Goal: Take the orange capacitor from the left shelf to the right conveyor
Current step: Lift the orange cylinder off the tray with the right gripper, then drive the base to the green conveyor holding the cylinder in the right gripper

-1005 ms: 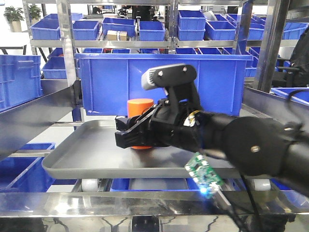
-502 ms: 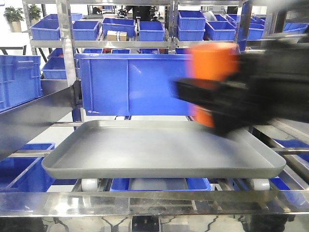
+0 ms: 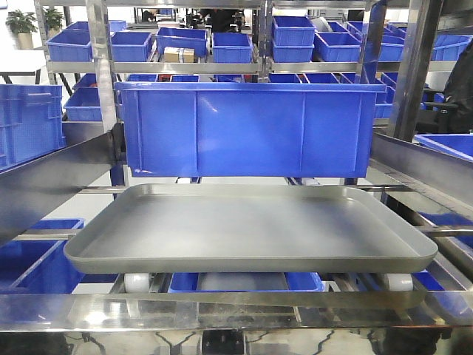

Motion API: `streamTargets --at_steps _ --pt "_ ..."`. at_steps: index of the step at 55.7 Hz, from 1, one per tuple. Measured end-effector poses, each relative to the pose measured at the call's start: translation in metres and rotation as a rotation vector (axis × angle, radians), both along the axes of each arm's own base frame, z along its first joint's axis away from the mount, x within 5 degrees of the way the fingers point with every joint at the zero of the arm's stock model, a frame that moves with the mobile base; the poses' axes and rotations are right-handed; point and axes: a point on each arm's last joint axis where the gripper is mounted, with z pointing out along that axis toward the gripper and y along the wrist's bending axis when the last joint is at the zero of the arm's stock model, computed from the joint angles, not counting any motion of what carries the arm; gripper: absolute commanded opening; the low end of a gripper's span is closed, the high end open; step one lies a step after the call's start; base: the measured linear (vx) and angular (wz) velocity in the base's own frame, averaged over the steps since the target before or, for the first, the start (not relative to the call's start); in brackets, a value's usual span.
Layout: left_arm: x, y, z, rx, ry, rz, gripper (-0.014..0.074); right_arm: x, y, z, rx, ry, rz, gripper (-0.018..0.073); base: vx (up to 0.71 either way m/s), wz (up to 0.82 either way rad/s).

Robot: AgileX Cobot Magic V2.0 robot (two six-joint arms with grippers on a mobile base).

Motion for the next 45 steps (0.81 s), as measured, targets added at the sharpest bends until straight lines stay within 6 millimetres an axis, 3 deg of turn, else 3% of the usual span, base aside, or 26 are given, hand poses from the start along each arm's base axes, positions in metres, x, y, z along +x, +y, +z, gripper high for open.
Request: streamTargets --at_steps 4,11,45 --pt "0.0 0.0 0.0 0.0 0.0 0.0 -0.0006 -0.007 -0.005 -0.017 0.004 0.002 -0.003 -0.0008 0.0 0.0" --pt "0.0 0.0 0.0 0.0 0.0 0.0 -0.0006 -0.017 -0.012 -0.029 0.021 -0.021 -0.004 -0.0008 0.0 0.0" --pt "0.0 0.0 0.0 0.0 0.0 0.0 -0.0006 -0.024 -0.017 -0.027 0.046 -0.059 -0.004 -0.0008 -0.01 0.03"
